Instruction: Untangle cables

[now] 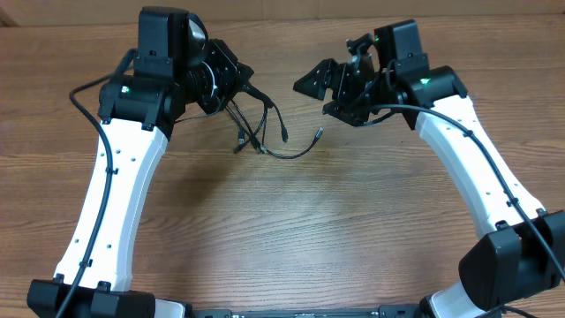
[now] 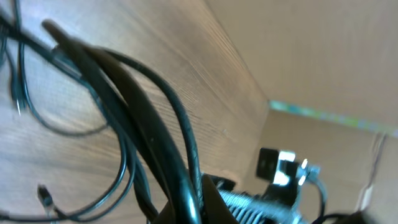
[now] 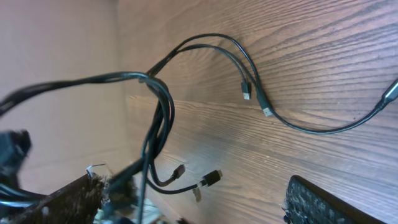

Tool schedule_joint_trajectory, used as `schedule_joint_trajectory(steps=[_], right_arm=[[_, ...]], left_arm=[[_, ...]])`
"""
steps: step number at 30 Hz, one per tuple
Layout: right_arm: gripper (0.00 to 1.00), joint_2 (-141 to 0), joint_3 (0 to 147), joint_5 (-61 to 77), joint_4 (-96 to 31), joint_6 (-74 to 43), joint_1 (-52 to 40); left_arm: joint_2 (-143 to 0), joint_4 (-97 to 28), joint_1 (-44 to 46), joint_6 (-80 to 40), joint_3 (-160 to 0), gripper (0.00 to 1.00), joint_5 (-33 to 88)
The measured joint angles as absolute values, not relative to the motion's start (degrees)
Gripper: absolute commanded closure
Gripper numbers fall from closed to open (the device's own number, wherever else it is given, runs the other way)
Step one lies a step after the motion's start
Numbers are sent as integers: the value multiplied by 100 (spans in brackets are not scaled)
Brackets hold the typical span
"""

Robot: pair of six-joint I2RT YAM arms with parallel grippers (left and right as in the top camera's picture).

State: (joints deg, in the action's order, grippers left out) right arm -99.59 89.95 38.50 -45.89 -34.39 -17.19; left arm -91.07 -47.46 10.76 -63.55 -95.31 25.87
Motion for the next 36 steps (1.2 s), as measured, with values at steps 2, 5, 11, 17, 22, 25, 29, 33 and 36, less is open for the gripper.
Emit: schedule_joint_trajectory(steps=[2,5,11,17,22,25,29,33,36], right_arm=[[8,-9959,8995,3804,-4593,-3275,-1824],[13,-9959,8995,3699,-4598,-3151,-1931],[39,-9959,8995,3592,-4703,-3269,-1949],[53,-9959,8995,4147,-4869,-3310,-1951],[55,-9959,8995,4386,-4912,-3328,-2075],[60,-9959,8995,4390,-4908,-3323,-2314],[66,-9959,8989,4200,-4888,-3409,-2567],[96,-9959,8923,4016,-4858,-3474,-2672],[96,-9959,8879,3774,-4853,-3520,-2716]], left_arm=[[-9107,-4899,1076,-6932,-9531,95,2495],[-9107,-4978,1076,-7465,-9531,96,2429],[-9107,-4982,1076,-7277,-9531,96,2408],[-9107,-4969,1076,-5293,-9529,96,2399],[-9107,-4969,1076,-3999,-9531,96,2512],[-9107,-4873,1076,-3507,-9531,96,2681],[-9107,-4663,1076,-3030,-9531,96,3061],[-9107,-4646,1079,-2731,-9529,96,3297],[-9107,-4654,1079,-2574,-9531,96,3380]])
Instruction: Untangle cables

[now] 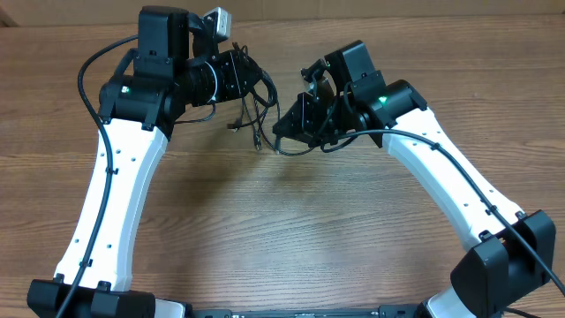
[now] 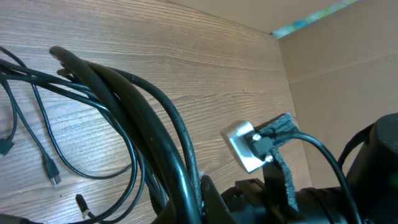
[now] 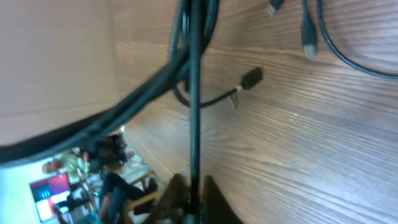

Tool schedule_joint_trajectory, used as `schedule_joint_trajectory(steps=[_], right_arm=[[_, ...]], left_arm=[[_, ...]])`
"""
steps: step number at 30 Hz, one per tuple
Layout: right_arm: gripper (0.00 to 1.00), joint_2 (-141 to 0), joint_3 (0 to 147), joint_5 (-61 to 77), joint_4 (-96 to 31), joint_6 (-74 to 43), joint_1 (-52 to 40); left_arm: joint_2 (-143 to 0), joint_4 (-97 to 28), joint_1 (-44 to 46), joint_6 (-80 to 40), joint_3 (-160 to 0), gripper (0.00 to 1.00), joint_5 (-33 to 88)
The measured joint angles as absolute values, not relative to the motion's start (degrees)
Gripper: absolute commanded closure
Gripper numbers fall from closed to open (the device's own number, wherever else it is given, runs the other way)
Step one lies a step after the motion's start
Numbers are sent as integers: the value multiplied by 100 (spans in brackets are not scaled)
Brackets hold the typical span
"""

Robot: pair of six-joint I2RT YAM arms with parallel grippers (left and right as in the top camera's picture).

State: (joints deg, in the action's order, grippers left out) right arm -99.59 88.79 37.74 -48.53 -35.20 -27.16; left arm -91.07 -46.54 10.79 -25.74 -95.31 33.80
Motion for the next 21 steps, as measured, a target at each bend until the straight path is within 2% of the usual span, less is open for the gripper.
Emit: schedule_joint_trajectory(steps=[11,21], right_arm=[[96,-9959,8868,3642,-4027,-3734,-2412],[96,-9959,8868,3820,-2993,-3977,-2204]], left_arm=[[-9107,-4963,1076,-1697,-9531,96,3481],[-9107,-5741,1079,-64,-9529,96,4501]])
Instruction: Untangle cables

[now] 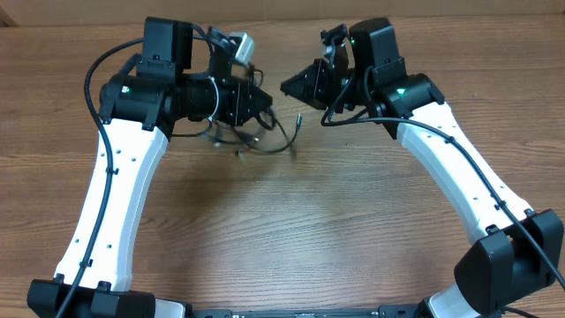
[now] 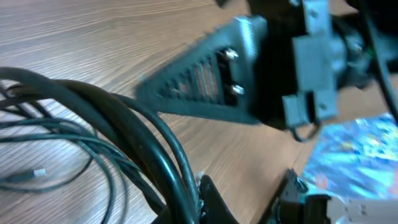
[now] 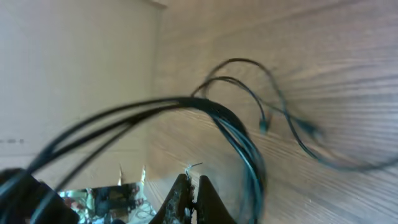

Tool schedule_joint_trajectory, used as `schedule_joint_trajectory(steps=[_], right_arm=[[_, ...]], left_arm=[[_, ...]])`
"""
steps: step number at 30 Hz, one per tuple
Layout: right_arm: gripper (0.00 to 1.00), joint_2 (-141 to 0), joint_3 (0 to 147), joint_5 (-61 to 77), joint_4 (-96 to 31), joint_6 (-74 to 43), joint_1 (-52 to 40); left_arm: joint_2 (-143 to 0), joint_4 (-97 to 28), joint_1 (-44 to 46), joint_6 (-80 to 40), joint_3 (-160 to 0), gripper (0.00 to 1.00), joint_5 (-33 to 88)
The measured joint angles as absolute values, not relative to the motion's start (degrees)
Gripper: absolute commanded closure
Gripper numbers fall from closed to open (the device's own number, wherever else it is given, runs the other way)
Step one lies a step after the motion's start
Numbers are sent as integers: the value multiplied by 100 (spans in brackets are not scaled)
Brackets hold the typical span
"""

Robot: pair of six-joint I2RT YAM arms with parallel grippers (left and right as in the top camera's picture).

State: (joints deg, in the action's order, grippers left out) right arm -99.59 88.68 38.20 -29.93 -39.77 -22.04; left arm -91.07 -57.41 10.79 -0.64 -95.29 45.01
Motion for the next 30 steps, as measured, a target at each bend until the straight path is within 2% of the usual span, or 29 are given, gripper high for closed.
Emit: schedule_joint_trajectory(steps=[7,11,15,22,25,30], right_arm=[[95,-9959,8868,3747,-2858,-4327,-2255],[74,-9959,8871,3706,-3452,-4394,-2196],[58,-9959,8864,3752,-4261,-4193,-1887],[51,-9959,8862,3887,-5151,-3391,-1868],[54,-9959,8862,3916,-5275,-3229,-2038],[73,-9959,8864,3896,-5330,-3100,-2462]], left_arm=[[-9107,-5446,1079,-80,-9529,96,5035],[-9107,-5553,1076,-126,-9529,96,5033],[-9107,-5863,1076,244,-9529,96,4899],[-9107,-5913,1076,886,-9529,96,4838],[-9107,-5850,1076,941,-9529,96,4821],[-9107,-5697,1076,788,-9529,96,4644]])
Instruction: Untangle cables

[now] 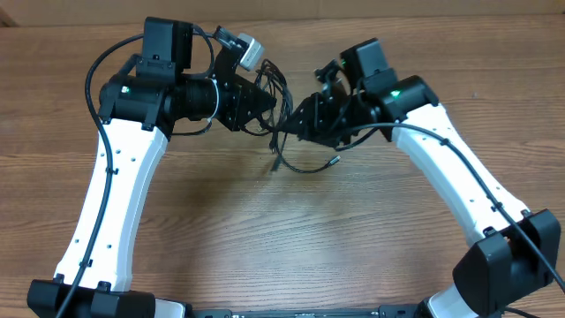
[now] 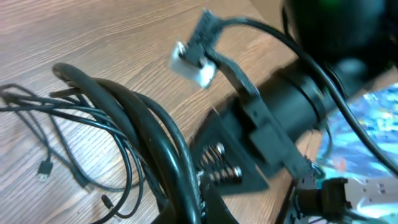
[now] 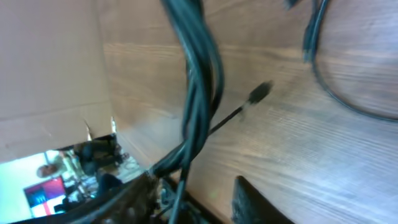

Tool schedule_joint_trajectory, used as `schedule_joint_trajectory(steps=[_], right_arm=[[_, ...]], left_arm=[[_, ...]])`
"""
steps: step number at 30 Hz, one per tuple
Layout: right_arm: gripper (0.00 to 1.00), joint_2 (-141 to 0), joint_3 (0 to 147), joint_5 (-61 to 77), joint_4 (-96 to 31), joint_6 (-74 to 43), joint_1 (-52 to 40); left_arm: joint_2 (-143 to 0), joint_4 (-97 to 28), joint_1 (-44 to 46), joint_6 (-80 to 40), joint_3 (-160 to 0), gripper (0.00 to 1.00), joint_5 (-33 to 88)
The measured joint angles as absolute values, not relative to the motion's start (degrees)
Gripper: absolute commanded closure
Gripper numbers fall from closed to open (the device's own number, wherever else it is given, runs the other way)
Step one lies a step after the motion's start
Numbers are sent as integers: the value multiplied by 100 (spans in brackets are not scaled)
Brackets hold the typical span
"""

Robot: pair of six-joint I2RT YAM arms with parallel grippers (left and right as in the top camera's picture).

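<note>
A bundle of thin black cables (image 1: 281, 132) hangs between the two arms over the wooden table (image 1: 265, 230). My left gripper (image 1: 261, 99) is shut on the thick part of the bundle (image 2: 143, 124), its jaws pinched at the bottom of the left wrist view (image 2: 198, 199). My right gripper (image 1: 305, 124) sits right beside it and stands open (image 3: 189, 199). Strands of the bundle (image 3: 199, 81) run down past its left finger (image 3: 134, 196). Loose plug ends (image 1: 334, 161) trail on the wood, one of them in the right wrist view (image 3: 261, 91).
A brown cardboard wall (image 1: 282, 11) runs along the table's far edge. The two wrists are nearly touching at the back middle of the table. Both white arms reach in from the near corners.
My right gripper was shut on a cable strand, up beside the left gripper. It is now open and lower, against the hanging bundle. The loose ends have swung to the right.
At first my left gripper held the bundle and my right gripper stood open, apart from it. Then the right gripper was shut on a strand close to the left gripper, and later higher up with the strand. Now it has let go.
</note>
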State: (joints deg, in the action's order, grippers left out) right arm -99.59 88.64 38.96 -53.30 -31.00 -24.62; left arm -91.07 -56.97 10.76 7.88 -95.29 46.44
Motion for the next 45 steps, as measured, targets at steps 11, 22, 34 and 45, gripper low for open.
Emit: schedule_joint_trajectory(steps=[11,22,34,45], right_arm=[[70,-9959,8809,3715,-5461,-3157,-2628],[76,-9959,8774,3723,-5188,-3164,-2805],[96,-9959,8774,3583,-5063,-3262,-2689],[96,-9959,8768,4156,-3157,-3859,-2104]], left_arm=[[-9107,-5430,1076,3,-9529,96,4112],[-9107,-5308,1076,-440,-9529,96,4003],[-9107,-5483,1076,-410,-9529,96,3988],[-9107,-6018,1076,167,-9531,96,4086]])
